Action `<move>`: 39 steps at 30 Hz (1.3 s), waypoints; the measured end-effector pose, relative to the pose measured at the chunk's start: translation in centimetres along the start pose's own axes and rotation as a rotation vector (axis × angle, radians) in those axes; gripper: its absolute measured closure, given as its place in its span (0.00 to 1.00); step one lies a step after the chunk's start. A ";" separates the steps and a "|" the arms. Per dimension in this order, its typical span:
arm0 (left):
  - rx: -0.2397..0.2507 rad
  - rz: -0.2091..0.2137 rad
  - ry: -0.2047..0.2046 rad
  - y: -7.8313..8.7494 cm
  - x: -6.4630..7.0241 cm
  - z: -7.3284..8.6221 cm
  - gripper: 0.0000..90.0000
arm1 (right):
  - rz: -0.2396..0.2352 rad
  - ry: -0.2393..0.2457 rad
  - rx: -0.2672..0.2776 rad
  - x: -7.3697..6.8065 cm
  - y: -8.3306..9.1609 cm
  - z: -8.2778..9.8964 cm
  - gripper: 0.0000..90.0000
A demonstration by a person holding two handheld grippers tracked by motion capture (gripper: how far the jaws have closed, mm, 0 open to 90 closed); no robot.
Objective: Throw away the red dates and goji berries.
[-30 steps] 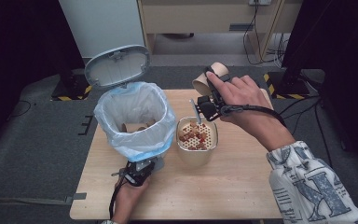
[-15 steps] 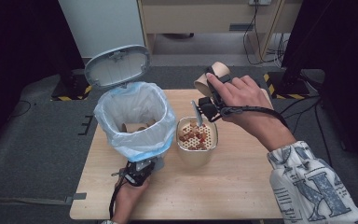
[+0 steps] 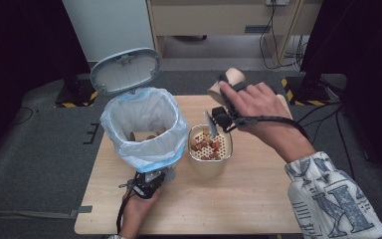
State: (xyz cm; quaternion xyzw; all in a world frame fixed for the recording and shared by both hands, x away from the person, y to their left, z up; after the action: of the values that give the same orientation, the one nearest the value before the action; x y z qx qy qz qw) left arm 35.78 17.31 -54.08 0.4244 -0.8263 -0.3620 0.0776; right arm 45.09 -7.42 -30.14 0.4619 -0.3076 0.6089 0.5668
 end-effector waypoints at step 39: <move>-0.001 -0.001 0.003 0.0 0.0 0.0 0.99 | -0.003 -0.001 -0.011 -0.8 -0.4 0.2 0.35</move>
State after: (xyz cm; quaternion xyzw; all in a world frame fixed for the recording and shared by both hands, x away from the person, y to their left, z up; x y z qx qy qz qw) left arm 35.76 17.31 -54.08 0.4255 -0.8258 -0.3617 0.0787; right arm 45.44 -7.81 -30.84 0.4598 -0.3104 0.6060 0.5701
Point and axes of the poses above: each handheld gripper's, and its own axes: y roughly backward along the jaws, z roughly out of its underside, x roughly to its right, the point moved 3 cm from there along -y, roughly forward along the jaws, and after that the axes turned 7 degrees about -y, right-handed, at the moved point
